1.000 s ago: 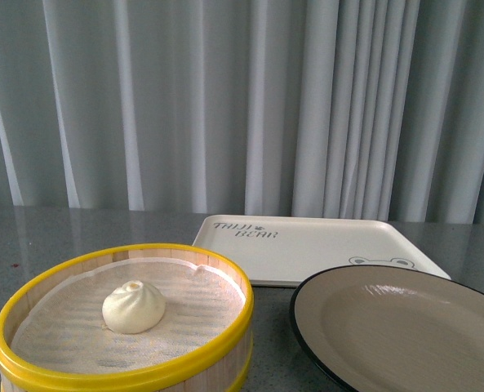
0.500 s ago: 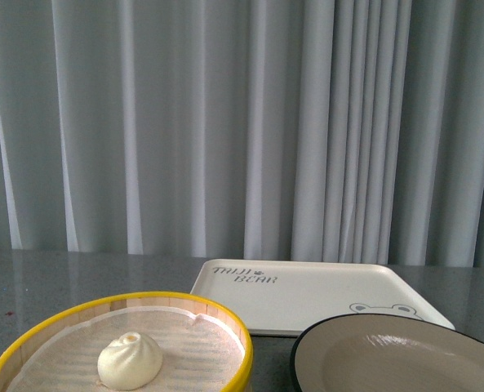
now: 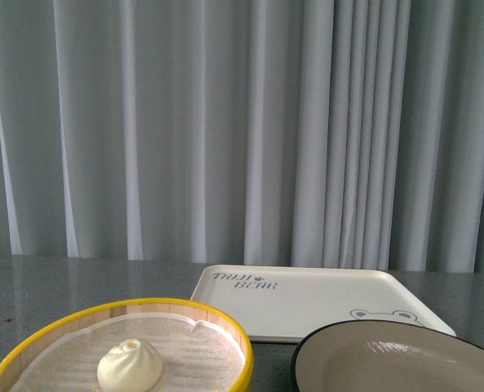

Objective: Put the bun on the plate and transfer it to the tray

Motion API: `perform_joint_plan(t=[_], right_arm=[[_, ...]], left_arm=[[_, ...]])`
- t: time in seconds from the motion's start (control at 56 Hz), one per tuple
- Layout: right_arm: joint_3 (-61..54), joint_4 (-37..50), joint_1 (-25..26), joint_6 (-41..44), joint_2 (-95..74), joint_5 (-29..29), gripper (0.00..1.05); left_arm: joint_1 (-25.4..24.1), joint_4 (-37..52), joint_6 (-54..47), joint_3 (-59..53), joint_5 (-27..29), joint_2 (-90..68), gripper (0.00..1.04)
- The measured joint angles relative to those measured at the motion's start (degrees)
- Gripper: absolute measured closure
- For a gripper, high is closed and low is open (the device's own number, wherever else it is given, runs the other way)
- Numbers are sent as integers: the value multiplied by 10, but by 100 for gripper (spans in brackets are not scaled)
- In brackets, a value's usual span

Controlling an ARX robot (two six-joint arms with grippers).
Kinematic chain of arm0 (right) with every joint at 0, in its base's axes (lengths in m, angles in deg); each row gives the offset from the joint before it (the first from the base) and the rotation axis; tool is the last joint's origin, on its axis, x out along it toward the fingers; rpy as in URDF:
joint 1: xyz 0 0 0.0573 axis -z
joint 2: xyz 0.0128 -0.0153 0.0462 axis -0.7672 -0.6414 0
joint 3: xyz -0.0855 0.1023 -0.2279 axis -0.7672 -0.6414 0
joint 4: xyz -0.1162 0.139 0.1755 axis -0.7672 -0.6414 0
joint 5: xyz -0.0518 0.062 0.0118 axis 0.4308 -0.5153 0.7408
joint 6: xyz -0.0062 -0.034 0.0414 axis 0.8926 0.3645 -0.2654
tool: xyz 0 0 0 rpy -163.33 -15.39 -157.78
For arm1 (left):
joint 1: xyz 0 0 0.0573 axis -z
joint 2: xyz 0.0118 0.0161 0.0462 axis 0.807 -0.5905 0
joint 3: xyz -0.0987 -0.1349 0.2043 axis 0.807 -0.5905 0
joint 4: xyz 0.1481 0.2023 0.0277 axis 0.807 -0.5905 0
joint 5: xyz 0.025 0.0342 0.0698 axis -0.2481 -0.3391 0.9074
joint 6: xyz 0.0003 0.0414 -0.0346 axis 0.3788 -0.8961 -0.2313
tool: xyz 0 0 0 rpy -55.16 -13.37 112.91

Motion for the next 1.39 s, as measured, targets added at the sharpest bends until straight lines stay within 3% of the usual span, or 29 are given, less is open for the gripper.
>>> perform_joint_plan(t=[0.107, 0.196, 0.304, 0.482, 0.839, 1.179, 1.393], right_arm=[[0, 0, 0, 0, 0, 1, 9], [0, 0, 0, 0, 0, 0, 9], [0, 0, 0, 0, 0, 0, 9], [0, 0, 0, 0, 0, 0, 9], [0, 0, 0, 0, 0, 0, 9], [0, 0, 0, 0, 0, 0, 9], [0, 0, 0, 0, 0, 0, 9]], left_arm=[[-20, 72, 83, 80, -48, -196, 7], [-15, 165, 90, 155, -66, -315, 7], [0, 211, 76, 239, -77, -429, 7], [66, 150, -46, 341, -73, -546, 7], [153, 81, -165, 521, 21, -730, 7], [163, 0, -209, 644, 76, -879, 7], [166, -52, -207, 675, 49, -902, 7]])
